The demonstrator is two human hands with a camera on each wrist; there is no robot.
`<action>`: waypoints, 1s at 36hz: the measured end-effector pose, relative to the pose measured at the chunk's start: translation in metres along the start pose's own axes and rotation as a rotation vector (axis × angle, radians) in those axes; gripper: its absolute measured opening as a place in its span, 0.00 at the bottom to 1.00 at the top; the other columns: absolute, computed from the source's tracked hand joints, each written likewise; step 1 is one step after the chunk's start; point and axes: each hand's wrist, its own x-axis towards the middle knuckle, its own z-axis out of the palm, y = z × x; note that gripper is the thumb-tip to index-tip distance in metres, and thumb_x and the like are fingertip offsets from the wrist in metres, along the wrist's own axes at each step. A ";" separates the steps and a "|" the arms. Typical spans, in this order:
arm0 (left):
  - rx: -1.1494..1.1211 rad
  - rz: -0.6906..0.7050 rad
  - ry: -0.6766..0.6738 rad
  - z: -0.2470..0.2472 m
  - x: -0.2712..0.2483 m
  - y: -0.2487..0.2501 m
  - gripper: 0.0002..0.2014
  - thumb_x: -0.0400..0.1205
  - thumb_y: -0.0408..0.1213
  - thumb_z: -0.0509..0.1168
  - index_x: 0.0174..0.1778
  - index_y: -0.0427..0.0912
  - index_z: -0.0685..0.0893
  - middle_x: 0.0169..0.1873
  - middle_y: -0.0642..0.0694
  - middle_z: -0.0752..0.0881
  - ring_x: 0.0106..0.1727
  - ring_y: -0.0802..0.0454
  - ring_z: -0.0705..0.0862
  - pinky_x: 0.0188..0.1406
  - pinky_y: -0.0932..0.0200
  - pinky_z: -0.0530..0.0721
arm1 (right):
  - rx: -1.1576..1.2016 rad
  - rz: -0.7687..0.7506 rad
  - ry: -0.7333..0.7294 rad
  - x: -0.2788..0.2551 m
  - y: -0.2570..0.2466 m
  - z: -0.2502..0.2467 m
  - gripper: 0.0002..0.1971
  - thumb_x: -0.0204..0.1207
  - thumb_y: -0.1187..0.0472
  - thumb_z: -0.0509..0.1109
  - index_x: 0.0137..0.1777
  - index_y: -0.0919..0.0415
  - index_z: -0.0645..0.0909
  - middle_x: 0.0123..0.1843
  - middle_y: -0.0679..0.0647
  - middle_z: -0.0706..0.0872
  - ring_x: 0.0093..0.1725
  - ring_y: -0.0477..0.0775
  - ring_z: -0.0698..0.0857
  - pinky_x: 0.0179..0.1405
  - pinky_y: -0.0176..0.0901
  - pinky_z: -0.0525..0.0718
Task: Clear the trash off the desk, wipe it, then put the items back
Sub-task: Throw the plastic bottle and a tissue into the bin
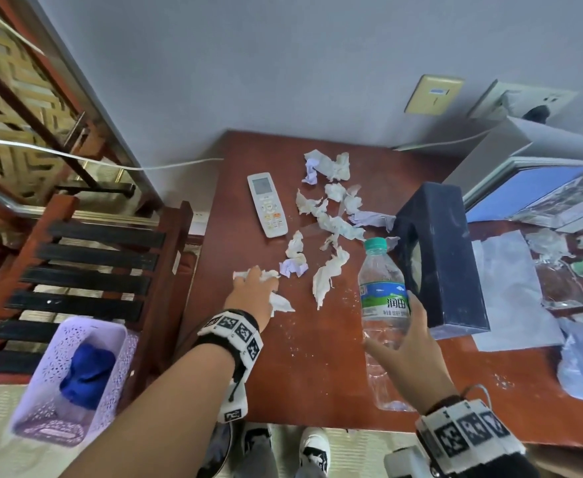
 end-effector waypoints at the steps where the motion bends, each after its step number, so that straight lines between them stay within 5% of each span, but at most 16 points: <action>1: 0.000 -0.010 -0.023 -0.003 -0.002 0.000 0.16 0.82 0.32 0.60 0.64 0.51 0.76 0.70 0.45 0.68 0.68 0.41 0.72 0.58 0.51 0.81 | 0.000 0.000 0.002 -0.001 -0.001 -0.001 0.47 0.67 0.63 0.78 0.80 0.46 0.52 0.52 0.47 0.80 0.44 0.45 0.86 0.33 0.32 0.84; 5: -0.014 -0.011 -0.004 -0.025 -0.011 0.012 0.15 0.82 0.35 0.60 0.64 0.50 0.75 0.61 0.44 0.73 0.59 0.42 0.79 0.57 0.50 0.80 | 0.005 0.005 -0.002 -0.003 -0.005 -0.005 0.47 0.68 0.63 0.78 0.80 0.47 0.52 0.53 0.46 0.80 0.46 0.45 0.86 0.34 0.33 0.85; 8: -0.049 0.136 0.124 -0.041 -0.001 0.030 0.16 0.81 0.34 0.62 0.64 0.52 0.76 0.62 0.46 0.72 0.59 0.43 0.78 0.56 0.50 0.80 | 0.009 0.006 -0.003 -0.006 -0.010 -0.006 0.47 0.68 0.63 0.78 0.80 0.47 0.51 0.52 0.46 0.81 0.44 0.46 0.87 0.32 0.32 0.84; 10: -0.027 0.234 0.061 -0.044 0.013 0.040 0.25 0.79 0.29 0.62 0.69 0.57 0.74 0.70 0.46 0.66 0.64 0.43 0.75 0.60 0.48 0.80 | 0.009 0.007 0.001 -0.006 -0.010 -0.007 0.47 0.68 0.62 0.78 0.80 0.47 0.51 0.52 0.46 0.81 0.44 0.45 0.87 0.31 0.32 0.84; 14: 0.109 0.198 -0.133 -0.025 0.036 0.040 0.40 0.75 0.25 0.65 0.78 0.65 0.62 0.82 0.51 0.47 0.75 0.40 0.67 0.67 0.43 0.79 | 0.004 0.008 0.002 -0.007 -0.005 -0.006 0.48 0.67 0.60 0.78 0.80 0.45 0.51 0.55 0.46 0.80 0.48 0.47 0.86 0.43 0.43 0.90; 17: 0.041 0.200 -0.073 -0.006 0.038 0.038 0.32 0.77 0.28 0.64 0.74 0.58 0.67 0.81 0.50 0.50 0.79 0.40 0.60 0.70 0.46 0.76 | 0.019 0.023 0.001 -0.006 0.001 -0.005 0.48 0.67 0.59 0.79 0.80 0.44 0.51 0.55 0.44 0.80 0.50 0.46 0.86 0.48 0.44 0.89; 22: 0.003 0.169 -0.025 -0.001 0.030 0.036 0.14 0.79 0.31 0.63 0.59 0.48 0.75 0.72 0.44 0.63 0.66 0.41 0.75 0.58 0.51 0.81 | 0.012 0.021 -0.010 -0.007 0.008 -0.003 0.47 0.65 0.58 0.79 0.79 0.44 0.53 0.53 0.44 0.80 0.48 0.44 0.86 0.44 0.39 0.88; 26: -0.068 0.041 -0.055 -0.013 0.024 0.046 0.16 0.81 0.33 0.59 0.65 0.48 0.74 0.65 0.41 0.67 0.58 0.40 0.79 0.57 0.48 0.81 | -0.012 0.003 -0.012 -0.007 0.005 -0.005 0.48 0.65 0.58 0.79 0.79 0.44 0.52 0.52 0.45 0.81 0.47 0.44 0.86 0.41 0.37 0.88; 30: -0.163 0.020 0.083 -0.018 0.026 0.071 0.18 0.83 0.37 0.57 0.68 0.54 0.72 0.64 0.41 0.67 0.60 0.40 0.78 0.58 0.45 0.81 | 0.012 0.003 -0.007 -0.008 0.003 -0.009 0.48 0.65 0.60 0.79 0.79 0.43 0.53 0.52 0.46 0.83 0.46 0.44 0.87 0.43 0.41 0.89; 36: -0.065 0.059 0.072 0.009 0.031 0.101 0.22 0.84 0.48 0.60 0.74 0.63 0.65 0.78 0.46 0.53 0.72 0.36 0.65 0.56 0.44 0.81 | 0.003 0.003 0.008 -0.009 0.003 -0.014 0.48 0.66 0.61 0.78 0.80 0.43 0.51 0.52 0.44 0.83 0.48 0.46 0.87 0.48 0.47 0.89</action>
